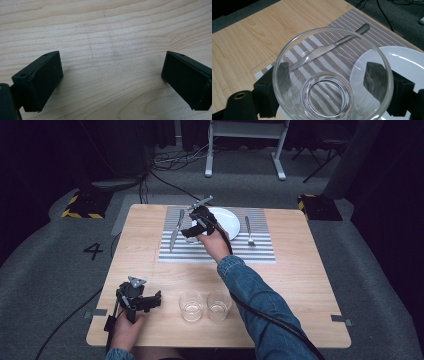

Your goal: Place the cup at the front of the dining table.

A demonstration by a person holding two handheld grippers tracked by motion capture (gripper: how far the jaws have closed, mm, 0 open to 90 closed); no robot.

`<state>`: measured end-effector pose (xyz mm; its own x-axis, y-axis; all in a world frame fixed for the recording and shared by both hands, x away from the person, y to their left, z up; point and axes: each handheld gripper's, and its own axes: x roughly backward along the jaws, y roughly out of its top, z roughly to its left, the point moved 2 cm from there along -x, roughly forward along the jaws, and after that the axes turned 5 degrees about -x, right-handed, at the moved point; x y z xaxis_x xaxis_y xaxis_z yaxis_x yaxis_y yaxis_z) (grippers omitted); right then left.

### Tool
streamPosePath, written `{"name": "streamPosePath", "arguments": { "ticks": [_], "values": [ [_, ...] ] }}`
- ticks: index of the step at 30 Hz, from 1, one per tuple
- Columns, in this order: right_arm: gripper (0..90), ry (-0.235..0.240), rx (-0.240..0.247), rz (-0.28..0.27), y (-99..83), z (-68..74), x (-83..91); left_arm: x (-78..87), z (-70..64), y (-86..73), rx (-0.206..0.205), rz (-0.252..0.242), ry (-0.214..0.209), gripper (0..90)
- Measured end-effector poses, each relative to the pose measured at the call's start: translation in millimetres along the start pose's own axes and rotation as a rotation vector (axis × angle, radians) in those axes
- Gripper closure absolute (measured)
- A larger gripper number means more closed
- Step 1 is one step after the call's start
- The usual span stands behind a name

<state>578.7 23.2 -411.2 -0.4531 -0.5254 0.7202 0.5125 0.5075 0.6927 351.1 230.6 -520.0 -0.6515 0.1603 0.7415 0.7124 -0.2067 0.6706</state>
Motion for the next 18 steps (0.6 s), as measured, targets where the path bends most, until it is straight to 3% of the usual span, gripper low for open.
{"name": "streamPosePath", "arguments": {
  "ticks": [6, 18],
  "values": [
    [19.1, 0.019, -0.029, 0.012, -7.2, 0.2, -16.7, 0.0, 0.0, 0.0, 0.001, -0.001, 0.0, 3.7],
    [19.0, 0.069, -0.003, 0.049, -13.3, 7.5, -37.8, 0.1, -0.1, 0.0, 0.0, 0.001, -0.003, 3.7]
  ]
}}
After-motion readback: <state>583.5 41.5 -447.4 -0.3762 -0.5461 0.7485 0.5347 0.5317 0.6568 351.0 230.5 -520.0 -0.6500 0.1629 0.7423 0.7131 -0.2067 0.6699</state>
